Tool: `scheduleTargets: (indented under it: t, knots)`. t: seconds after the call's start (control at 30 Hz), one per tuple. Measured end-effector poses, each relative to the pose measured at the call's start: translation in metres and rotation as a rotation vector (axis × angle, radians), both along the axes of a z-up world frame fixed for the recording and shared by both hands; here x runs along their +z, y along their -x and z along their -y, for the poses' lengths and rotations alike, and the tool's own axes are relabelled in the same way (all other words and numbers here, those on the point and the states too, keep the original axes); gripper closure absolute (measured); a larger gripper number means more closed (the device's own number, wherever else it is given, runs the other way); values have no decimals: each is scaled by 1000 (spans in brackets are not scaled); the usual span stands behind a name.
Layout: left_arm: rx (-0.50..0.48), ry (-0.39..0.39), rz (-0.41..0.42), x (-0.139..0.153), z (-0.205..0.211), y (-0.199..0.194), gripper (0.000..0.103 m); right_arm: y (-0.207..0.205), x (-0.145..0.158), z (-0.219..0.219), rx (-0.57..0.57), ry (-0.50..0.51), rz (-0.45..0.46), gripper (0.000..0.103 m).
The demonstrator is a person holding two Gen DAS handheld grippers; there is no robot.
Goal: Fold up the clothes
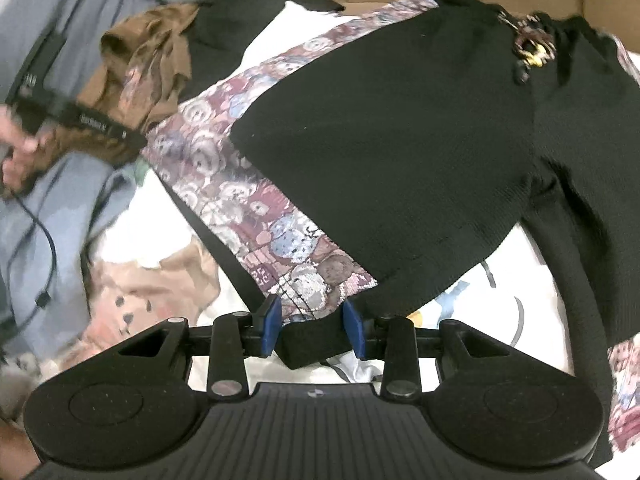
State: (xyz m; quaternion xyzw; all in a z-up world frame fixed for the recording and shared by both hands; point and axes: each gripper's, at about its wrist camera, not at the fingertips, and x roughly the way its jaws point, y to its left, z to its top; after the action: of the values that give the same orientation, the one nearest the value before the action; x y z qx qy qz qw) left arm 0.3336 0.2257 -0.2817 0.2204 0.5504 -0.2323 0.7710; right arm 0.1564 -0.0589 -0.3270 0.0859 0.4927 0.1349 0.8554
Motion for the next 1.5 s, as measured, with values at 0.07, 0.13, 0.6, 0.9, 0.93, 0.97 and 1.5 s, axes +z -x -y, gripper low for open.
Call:
scheduleTargets:
  t: [0.07,0.13,0.6,0.9,0.93,0.97,1.5]
  knots:
    - [-1,1,-2,-1,0,1,95,2,2,-4,21,33,14,61]
    - [-1,1,-3,-1,0,1,95,4,2,-9,41,59,25,60]
    - [-5,3,-7,-1,2,2,95,9,-5,-30,177,203,82,58]
    - [-12,4,-7,1,1,0,95,14,5,-38,262,239,147,101]
    - [-14,1,-6,1,1,1,95,15,6,-40,280,243,155,101]
    - [-16,-1,-4,1,1,1,95,16,7,-42,293,241,153,101]
    - [35,25,-48,-1,-3,-9,94,14,5,-33,322,170,61,100]
